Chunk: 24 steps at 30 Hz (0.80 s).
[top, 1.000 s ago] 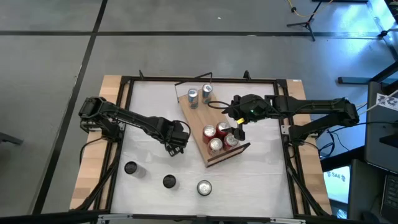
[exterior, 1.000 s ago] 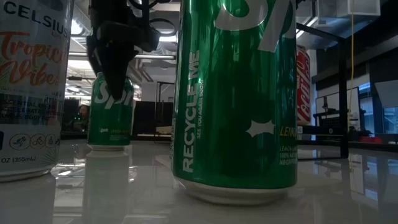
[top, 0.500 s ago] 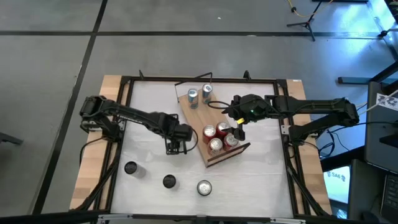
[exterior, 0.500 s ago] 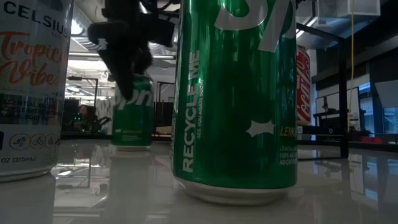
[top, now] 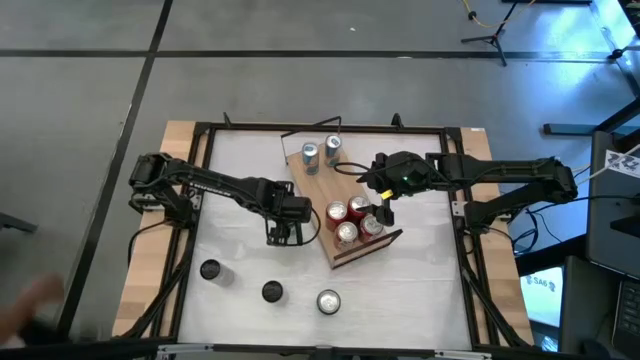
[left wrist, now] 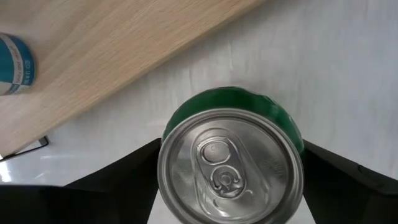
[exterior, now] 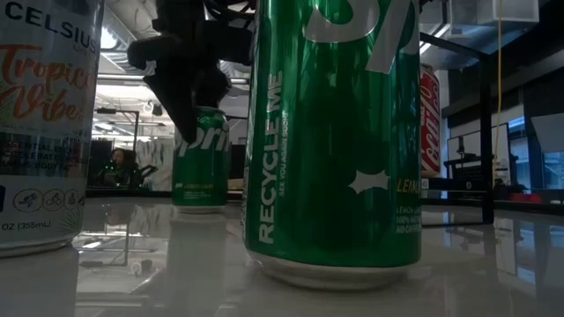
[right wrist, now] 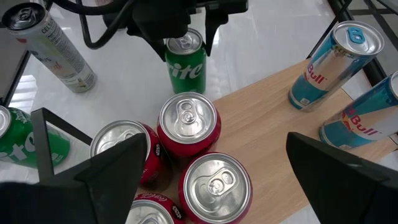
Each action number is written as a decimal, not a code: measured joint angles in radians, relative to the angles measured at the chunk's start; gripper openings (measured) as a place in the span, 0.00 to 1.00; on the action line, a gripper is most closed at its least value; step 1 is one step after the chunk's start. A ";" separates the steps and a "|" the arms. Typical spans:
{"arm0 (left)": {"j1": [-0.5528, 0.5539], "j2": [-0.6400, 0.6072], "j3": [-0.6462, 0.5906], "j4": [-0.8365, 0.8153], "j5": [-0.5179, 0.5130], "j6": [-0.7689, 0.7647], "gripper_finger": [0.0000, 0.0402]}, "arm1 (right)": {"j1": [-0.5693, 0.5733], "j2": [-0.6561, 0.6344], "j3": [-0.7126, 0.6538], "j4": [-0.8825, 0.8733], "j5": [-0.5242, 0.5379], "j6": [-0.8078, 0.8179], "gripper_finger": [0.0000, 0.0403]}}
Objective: Place canned beverage on shelf
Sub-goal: Put the left green soda can on the shelf
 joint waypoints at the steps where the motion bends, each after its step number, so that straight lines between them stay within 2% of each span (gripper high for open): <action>1: 0.000 0.000 0.000 0.000 -0.001 0.000 0.80 | 0.000 0.000 0.000 0.000 0.000 0.000 0.94; 17: 0.000 0.000 0.000 0.000 -0.029 -0.001 0.82 | 0.000 0.000 0.000 0.000 0.000 0.000 0.94; 24: 0.000 0.000 0.000 0.003 -0.031 0.000 0.92 | 0.000 0.000 0.000 0.000 0.000 0.000 0.94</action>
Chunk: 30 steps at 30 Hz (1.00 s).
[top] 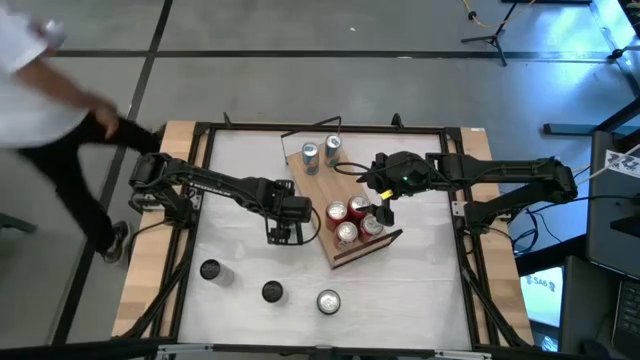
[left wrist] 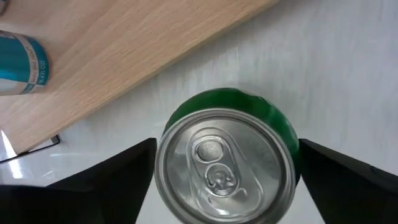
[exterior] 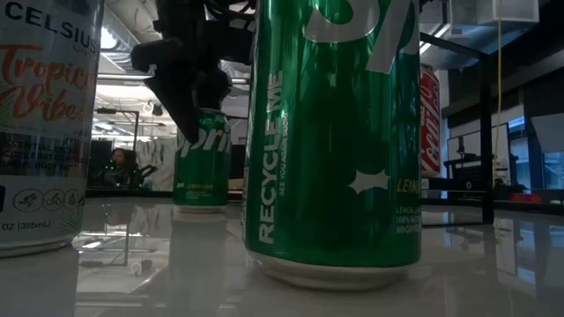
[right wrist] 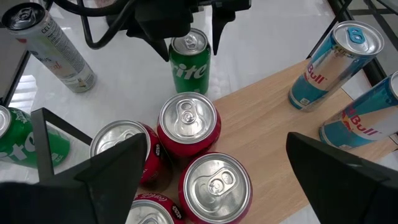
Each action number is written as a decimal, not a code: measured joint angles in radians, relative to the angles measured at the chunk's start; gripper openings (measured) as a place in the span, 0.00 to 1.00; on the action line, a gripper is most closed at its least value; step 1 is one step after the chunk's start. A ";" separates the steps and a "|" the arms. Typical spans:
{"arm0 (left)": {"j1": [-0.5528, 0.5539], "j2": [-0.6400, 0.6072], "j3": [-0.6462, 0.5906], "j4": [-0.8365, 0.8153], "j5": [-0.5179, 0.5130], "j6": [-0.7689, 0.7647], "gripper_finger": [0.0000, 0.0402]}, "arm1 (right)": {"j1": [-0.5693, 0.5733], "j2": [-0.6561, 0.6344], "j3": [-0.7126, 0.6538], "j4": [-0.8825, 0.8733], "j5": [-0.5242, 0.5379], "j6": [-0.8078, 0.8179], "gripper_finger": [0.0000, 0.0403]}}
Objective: Place canned beverage on shelf
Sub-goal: Put the left green soda can on the shelf
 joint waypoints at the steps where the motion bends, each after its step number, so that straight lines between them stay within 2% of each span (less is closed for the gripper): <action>1: 0.000 0.000 0.000 0.003 0.000 0.000 0.94 | 0.000 0.000 0.000 0.000 0.000 0.000 0.94; 5: 0.000 0.000 0.000 0.008 0.000 -0.007 0.99 | 0.000 0.000 0.000 0.000 0.000 0.000 0.94; 17: -0.006 -0.022 0.001 -0.034 0.006 -0.034 0.98 | 0.000 0.000 0.000 0.008 0.000 0.000 0.94; 25: -0.012 -0.104 0.001 -0.059 0.010 -0.034 0.98 | 0.000 0.000 0.000 0.081 -0.003 0.005 0.94; 30: -0.020 -0.184 0.001 -0.071 0.007 -0.034 0.98 | 0.000 0.001 0.000 0.168 -0.099 0.009 0.94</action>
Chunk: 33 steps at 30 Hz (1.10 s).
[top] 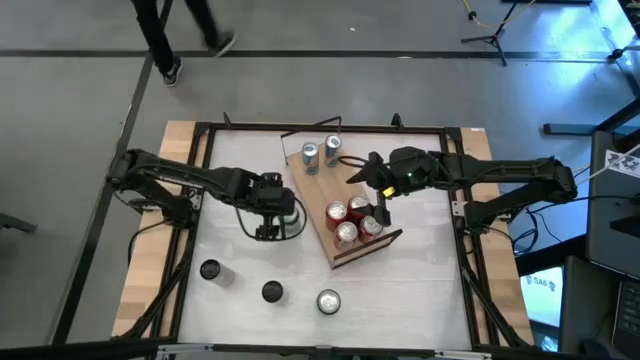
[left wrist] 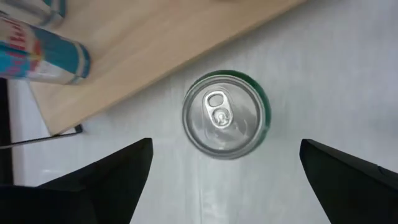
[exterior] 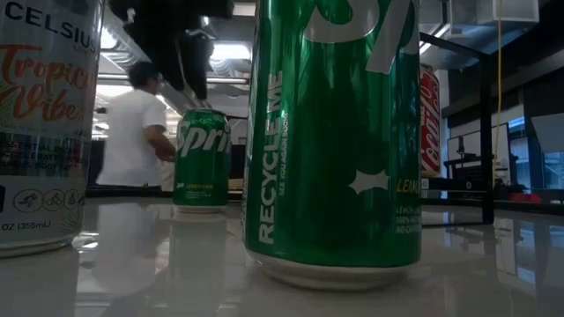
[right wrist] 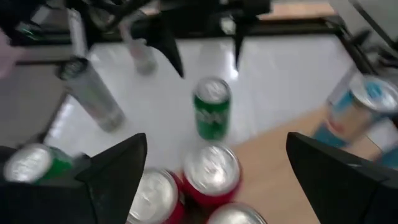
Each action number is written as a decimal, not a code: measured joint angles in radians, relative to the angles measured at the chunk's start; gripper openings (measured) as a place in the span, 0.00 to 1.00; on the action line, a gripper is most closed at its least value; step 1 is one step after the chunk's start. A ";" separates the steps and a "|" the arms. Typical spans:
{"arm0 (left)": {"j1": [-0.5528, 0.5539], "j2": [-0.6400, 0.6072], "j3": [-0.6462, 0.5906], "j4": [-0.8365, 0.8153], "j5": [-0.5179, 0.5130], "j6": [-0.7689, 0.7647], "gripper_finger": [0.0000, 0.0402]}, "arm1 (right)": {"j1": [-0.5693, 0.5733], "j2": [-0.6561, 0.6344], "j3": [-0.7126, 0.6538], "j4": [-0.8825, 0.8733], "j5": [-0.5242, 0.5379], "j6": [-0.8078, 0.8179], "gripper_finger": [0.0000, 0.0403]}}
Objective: Place canned beverage on shelf
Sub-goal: Put the left green soda can on the shelf
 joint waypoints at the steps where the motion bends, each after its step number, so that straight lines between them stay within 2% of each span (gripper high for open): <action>1: -0.001 -0.019 0.000 -0.003 0.000 0.000 0.98 | 0.000 0.001 0.000 0.025 -0.011 0.001 0.94; 7: -0.005 -0.138 0.000 -0.004 -0.007 -0.003 0.98 | 0.000 0.017 0.002 0.181 -0.036 0.054 0.94; 10: -0.005 -0.204 0.000 -0.006 -0.012 -0.024 0.98 | 0.000 0.034 0.006 0.221 -0.036 0.057 0.94; 15: -0.005 -0.308 0.000 -0.005 -0.012 -0.029 0.98 | 0.000 0.111 0.092 0.217 -0.042 0.059 0.94; 27: -0.004 -0.468 0.001 -0.014 -0.014 -0.029 0.98 | 0.000 0.456 0.490 -0.047 -0.060 0.021 0.94; 33: -0.004 -0.507 0.001 -0.022 -0.069 -0.026 0.98 | 0.000 0.616 0.609 -0.118 -0.060 -0.005 0.94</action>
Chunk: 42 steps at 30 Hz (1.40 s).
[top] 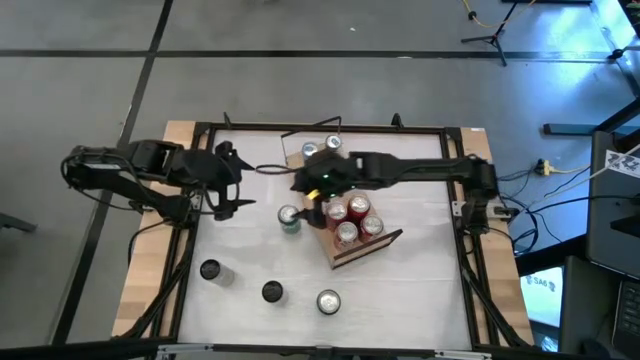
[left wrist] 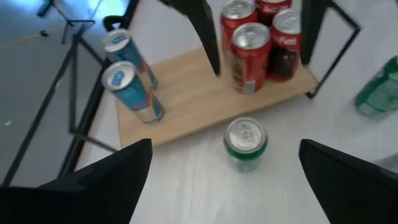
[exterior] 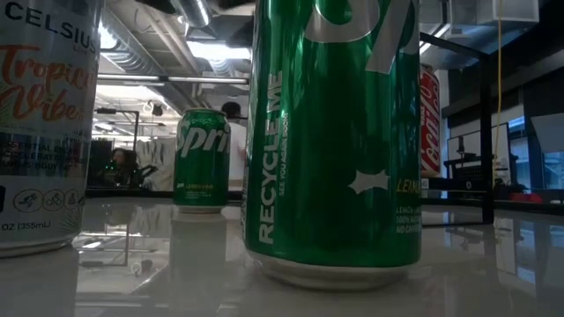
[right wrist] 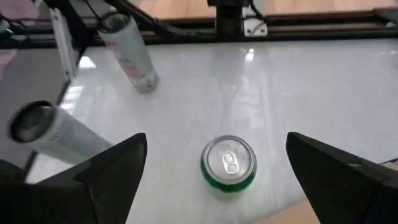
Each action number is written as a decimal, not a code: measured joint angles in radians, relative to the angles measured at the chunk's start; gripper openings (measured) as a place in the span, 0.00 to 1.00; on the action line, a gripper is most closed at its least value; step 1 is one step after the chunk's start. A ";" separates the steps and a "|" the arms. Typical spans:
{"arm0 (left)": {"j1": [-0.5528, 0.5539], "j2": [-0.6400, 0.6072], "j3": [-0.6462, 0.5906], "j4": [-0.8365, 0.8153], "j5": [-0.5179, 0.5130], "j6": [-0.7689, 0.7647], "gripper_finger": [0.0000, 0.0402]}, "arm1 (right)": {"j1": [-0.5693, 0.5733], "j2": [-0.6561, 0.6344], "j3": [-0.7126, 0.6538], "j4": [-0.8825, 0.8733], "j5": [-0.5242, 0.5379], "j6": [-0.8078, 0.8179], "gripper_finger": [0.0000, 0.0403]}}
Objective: Place canned beverage on shelf
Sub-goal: Put the left green soda can on the shelf
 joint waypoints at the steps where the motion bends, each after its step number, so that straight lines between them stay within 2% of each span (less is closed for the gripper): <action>1: 0.000 -0.004 0.000 -0.005 -0.008 0.000 0.98 | 0.000 0.019 0.014 0.002 0.000 0.000 0.94; 15: 0.000 -0.012 -0.001 -0.044 -0.022 0.000 0.98 | 0.000 0.181 0.030 0.014 0.020 -0.026 0.94; 28: 0.000 -0.011 -0.001 -0.042 -0.022 -0.001 0.98 | 0.000 0.200 0.030 0.033 0.080 -0.026 0.94; 42: 0.000 -0.011 -0.001 -0.041 -0.022 0.000 0.98 | 0.001 0.271 0.031 0.030 0.053 -0.025 0.94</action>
